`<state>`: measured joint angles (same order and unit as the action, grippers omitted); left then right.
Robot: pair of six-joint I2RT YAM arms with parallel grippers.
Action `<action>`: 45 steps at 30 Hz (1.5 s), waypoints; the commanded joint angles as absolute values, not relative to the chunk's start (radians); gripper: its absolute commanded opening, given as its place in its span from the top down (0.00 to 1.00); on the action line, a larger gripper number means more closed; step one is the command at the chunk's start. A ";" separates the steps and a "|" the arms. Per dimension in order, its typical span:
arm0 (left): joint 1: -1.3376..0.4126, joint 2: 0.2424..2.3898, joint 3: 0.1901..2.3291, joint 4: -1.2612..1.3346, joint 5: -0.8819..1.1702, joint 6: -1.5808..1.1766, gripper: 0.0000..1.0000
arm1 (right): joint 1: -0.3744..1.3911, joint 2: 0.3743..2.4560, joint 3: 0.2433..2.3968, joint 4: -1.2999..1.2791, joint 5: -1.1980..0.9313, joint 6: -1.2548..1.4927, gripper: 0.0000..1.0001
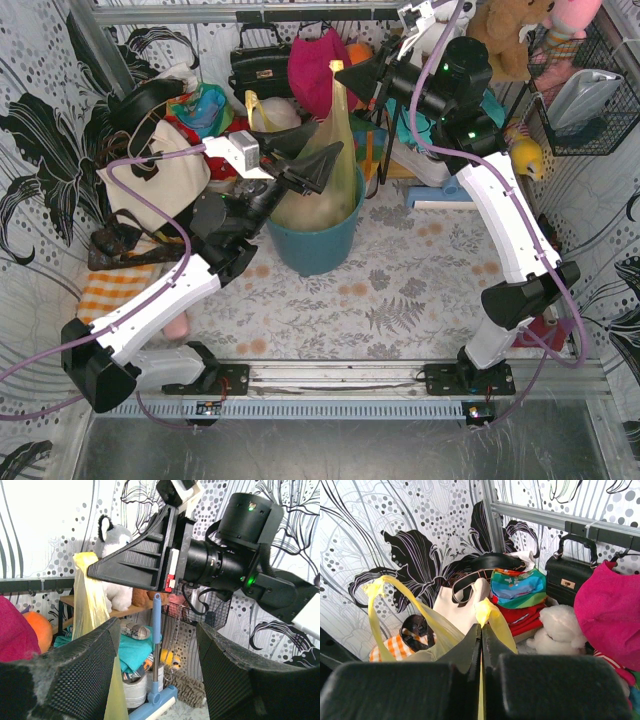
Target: Tie the trash bag
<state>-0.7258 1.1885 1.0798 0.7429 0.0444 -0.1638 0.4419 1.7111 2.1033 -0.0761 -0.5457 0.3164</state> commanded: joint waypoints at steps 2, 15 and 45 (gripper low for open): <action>-0.727 1.238 1.107 0.830 -0.013 -0.120 0.30 | 0.442 1.659 2.102 -0.007 -0.545 0.318 1.00; -0.728 1.367 1.220 0.939 -0.100 0.006 0.30 | 0.442 1.571 2.024 0.023 -0.602 0.348 1.00; -0.727 1.526 1.346 0.957 -0.110 0.110 1.00 | 0.441 1.475 1.922 0.033 -0.534 0.338 0.77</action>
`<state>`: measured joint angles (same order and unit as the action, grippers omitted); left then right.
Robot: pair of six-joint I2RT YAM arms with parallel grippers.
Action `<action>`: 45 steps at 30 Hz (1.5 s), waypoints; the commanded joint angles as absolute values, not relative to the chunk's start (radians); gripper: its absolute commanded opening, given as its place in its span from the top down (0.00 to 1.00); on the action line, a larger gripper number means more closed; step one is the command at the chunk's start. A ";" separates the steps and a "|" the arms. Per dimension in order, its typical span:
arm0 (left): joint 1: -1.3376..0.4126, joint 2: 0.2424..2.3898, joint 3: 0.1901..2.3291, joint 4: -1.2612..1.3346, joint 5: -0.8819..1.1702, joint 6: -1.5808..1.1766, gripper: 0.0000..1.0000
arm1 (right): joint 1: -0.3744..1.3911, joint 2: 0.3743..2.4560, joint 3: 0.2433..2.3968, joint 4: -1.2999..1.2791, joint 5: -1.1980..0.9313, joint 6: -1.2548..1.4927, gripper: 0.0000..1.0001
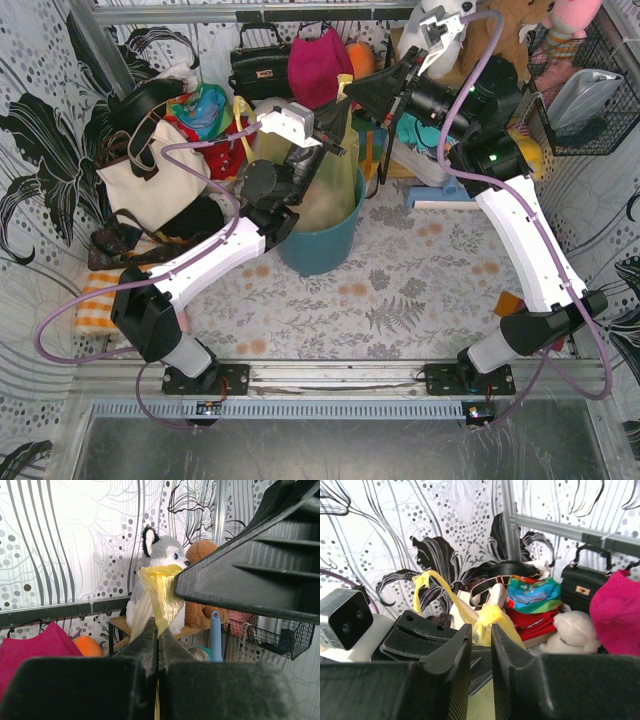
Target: Tie the trash bag
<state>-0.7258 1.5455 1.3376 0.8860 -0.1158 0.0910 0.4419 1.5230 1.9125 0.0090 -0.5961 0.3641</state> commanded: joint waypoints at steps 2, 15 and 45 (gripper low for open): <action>-0.726 1.522 1.340 0.958 -0.110 0.112 1.00 | 0.441 1.473 1.932 0.035 -0.516 0.328 0.71; -0.720 1.487 1.319 0.917 0.012 0.105 1.00 | 0.440 1.783 2.417 -0.246 -0.758 0.279 0.43; -0.701 1.473 1.302 0.925 0.011 0.083 1.00 | 0.439 1.587 2.124 -0.183 -0.761 0.133 0.53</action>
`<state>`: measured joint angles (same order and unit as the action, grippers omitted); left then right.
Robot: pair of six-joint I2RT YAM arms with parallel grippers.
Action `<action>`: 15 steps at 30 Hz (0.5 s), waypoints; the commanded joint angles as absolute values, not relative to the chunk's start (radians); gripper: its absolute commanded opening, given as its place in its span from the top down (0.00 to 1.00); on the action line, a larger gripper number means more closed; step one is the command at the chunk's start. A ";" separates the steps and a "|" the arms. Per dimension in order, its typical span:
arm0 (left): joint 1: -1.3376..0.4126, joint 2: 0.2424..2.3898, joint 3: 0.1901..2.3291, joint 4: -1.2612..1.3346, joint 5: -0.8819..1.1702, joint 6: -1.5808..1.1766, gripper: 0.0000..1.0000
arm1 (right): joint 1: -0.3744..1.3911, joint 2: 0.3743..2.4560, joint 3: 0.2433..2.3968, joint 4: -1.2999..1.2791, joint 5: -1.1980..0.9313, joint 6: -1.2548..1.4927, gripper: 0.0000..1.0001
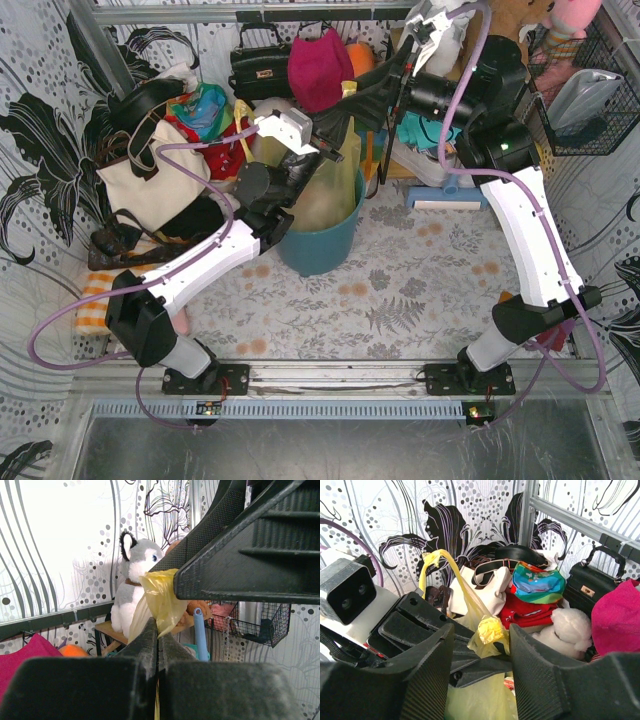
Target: Tie the trash bag
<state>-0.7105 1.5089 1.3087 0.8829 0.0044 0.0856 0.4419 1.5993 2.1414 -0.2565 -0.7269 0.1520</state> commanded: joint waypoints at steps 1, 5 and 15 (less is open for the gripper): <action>-0.701 1.473 1.300 0.926 0.010 0.083 1.00 | 0.440 1.588 2.119 -0.172 -0.768 0.135 0.55; -0.701 1.470 1.295 0.930 0.011 0.081 1.00 | 0.440 1.599 2.118 -0.165 -0.755 0.118 0.63; -0.700 1.474 1.296 0.930 0.014 0.079 1.00 | 0.439 1.604 2.134 -0.133 -0.705 0.116 0.91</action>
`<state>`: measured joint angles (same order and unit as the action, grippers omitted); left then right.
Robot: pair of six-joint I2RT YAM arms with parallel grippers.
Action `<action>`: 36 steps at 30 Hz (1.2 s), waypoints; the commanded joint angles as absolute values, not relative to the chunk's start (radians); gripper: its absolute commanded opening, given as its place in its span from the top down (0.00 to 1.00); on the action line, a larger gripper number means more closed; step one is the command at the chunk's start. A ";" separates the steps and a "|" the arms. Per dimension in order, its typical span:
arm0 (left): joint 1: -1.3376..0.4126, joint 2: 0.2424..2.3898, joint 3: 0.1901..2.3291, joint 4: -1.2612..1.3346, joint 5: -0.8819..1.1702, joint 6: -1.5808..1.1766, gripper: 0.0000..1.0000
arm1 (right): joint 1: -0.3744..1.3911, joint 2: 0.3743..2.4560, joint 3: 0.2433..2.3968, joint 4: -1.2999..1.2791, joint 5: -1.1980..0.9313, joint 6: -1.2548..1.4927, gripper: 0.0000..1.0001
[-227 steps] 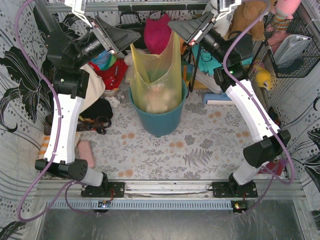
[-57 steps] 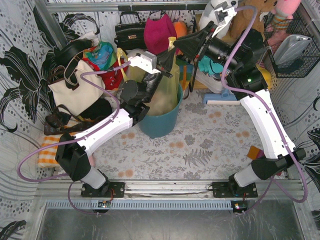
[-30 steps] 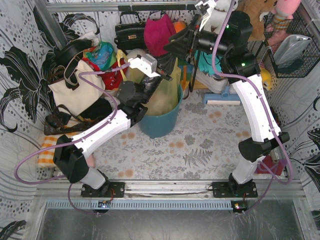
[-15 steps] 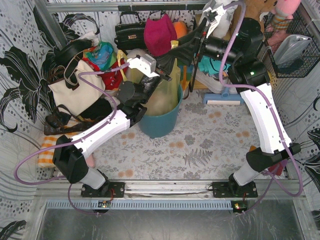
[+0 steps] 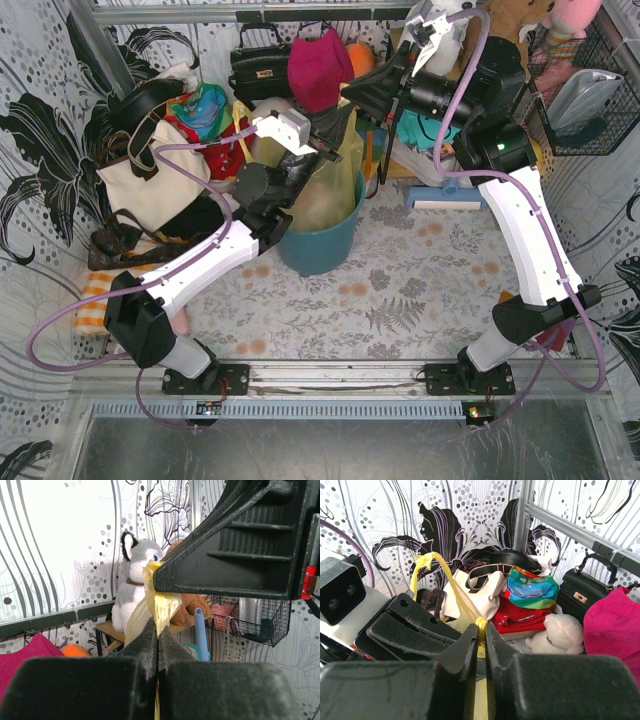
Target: Tie the trash bag
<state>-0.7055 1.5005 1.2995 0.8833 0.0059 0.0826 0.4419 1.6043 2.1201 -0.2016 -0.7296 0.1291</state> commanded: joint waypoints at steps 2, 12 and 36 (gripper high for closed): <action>-0.698 1.476 1.293 0.929 0.012 0.078 1.00 | 0.439 1.604 2.142 -0.124 -0.696 0.118 0.97; -0.699 1.478 1.295 0.921 0.011 0.080 1.00 | 0.439 1.589 2.133 -0.070 -0.682 0.134 1.00; -0.699 1.458 1.350 0.880 -0.037 0.134 0.52 | 0.439 1.553 2.040 -0.032 -0.700 0.163 1.00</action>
<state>-0.7048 1.4986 1.3605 0.8520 -0.0101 0.0895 0.4412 1.5955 2.0514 -0.0811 -0.7010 0.1528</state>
